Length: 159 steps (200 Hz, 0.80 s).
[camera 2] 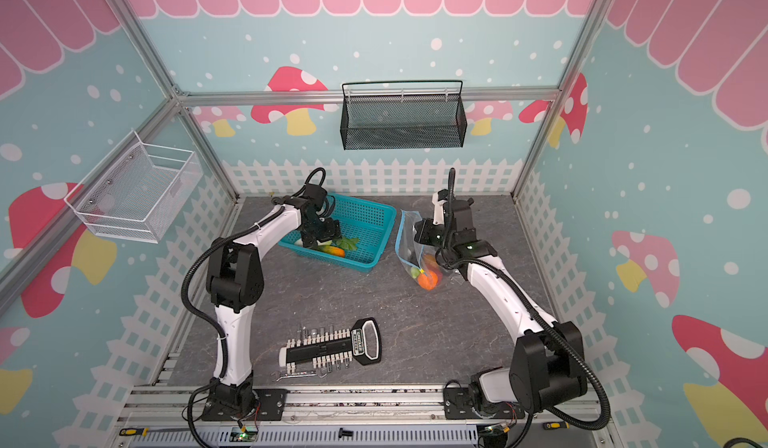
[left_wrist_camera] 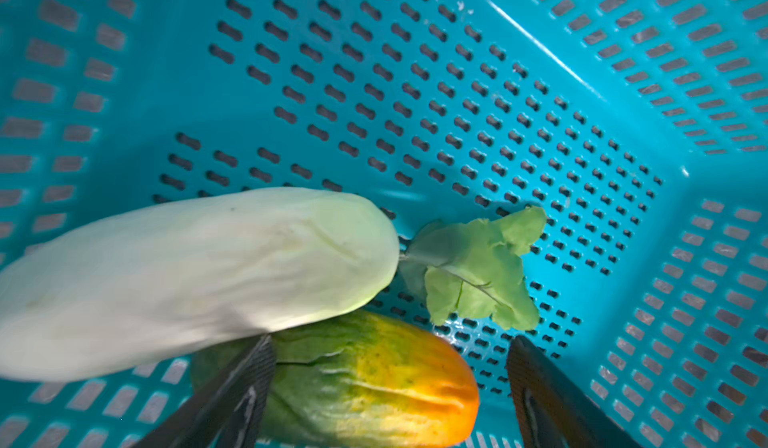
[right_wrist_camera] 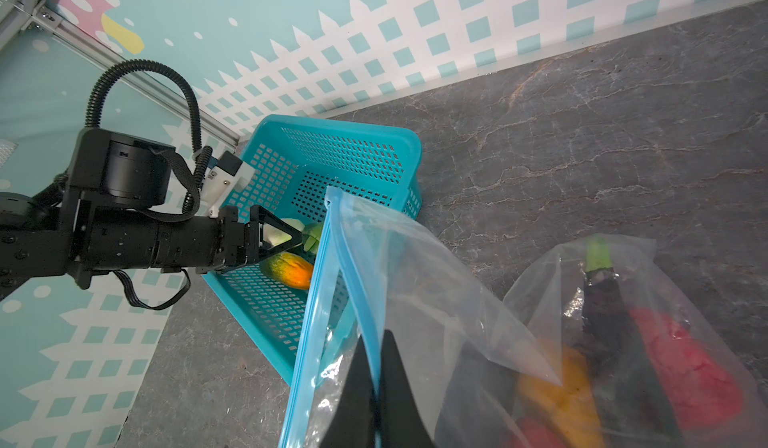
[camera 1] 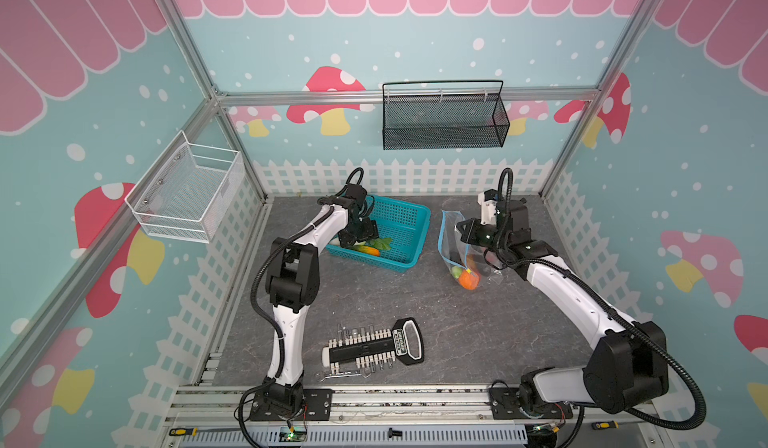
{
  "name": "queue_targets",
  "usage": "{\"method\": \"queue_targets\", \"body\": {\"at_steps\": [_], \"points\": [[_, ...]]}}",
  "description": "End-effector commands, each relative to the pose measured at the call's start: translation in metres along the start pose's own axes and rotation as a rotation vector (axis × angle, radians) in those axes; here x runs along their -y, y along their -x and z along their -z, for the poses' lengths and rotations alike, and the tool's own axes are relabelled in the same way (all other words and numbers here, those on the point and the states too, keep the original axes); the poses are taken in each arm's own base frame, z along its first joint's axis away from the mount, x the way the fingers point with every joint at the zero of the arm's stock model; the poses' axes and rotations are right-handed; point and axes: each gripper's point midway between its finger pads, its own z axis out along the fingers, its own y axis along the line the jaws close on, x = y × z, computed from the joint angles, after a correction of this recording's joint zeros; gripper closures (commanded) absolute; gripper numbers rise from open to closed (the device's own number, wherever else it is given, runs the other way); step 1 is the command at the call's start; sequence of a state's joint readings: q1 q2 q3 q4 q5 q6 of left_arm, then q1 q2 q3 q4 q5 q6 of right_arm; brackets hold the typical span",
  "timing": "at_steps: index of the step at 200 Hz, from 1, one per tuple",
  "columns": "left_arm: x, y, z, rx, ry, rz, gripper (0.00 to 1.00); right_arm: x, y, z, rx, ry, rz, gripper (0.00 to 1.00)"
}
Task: Place the food in the zip-top bag and seal the zipper
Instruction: 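Lower the open left gripper into the basket over the orange-green papaya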
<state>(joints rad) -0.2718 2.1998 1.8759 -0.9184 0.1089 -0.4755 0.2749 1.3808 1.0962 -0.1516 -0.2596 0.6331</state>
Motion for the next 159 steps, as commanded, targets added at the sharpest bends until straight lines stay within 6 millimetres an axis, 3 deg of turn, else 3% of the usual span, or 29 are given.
{"method": "queue_targets", "body": {"at_steps": [1, 102, 123, 159], "points": [[0.004, -0.020, -0.015, -0.084, -0.012, 0.011, 0.13, -0.006, 0.011, 0.004, 0.022, 0.005, 0.011, 0.99], [0.059, -0.023, -0.033, -0.111, -0.116, -0.038, 0.13, -0.007, 0.013, 0.009, 0.032, 0.000, 0.015, 0.99], [0.072, -0.014, -0.020, -0.073, -0.141, -0.049, 0.13, -0.008, 0.014, 0.009, 0.032, 0.003, 0.014, 0.99], [0.077, 0.005, 0.023, 0.040, -0.145, -0.141, 0.13, -0.008, 0.015, 0.008, 0.034, 0.002, 0.018, 0.99]]}}
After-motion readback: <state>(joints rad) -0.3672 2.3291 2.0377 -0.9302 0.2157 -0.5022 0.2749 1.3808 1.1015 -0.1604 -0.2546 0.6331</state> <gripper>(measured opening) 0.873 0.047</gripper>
